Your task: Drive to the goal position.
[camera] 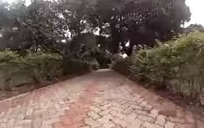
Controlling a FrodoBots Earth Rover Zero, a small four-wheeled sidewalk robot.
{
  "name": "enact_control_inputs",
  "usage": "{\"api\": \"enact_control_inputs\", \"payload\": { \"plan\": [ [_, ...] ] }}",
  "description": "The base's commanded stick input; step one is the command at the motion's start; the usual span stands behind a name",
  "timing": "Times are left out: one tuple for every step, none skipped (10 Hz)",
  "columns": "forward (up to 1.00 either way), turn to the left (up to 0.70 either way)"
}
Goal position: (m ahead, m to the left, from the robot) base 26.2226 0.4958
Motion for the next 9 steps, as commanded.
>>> {"api": "enact_control_inputs", "payload": {
  "plan": [
    [0.7, 0.0],
    [0.7, 0.0],
    [0.7, 0.0],
    [0.7, 0.0],
    [0.7, 0.0],
    [0.7, 0.0],
    [0.7, 0.0],
    [0.7, 0.0],
    [0.7, 0.0]
  ]
}}
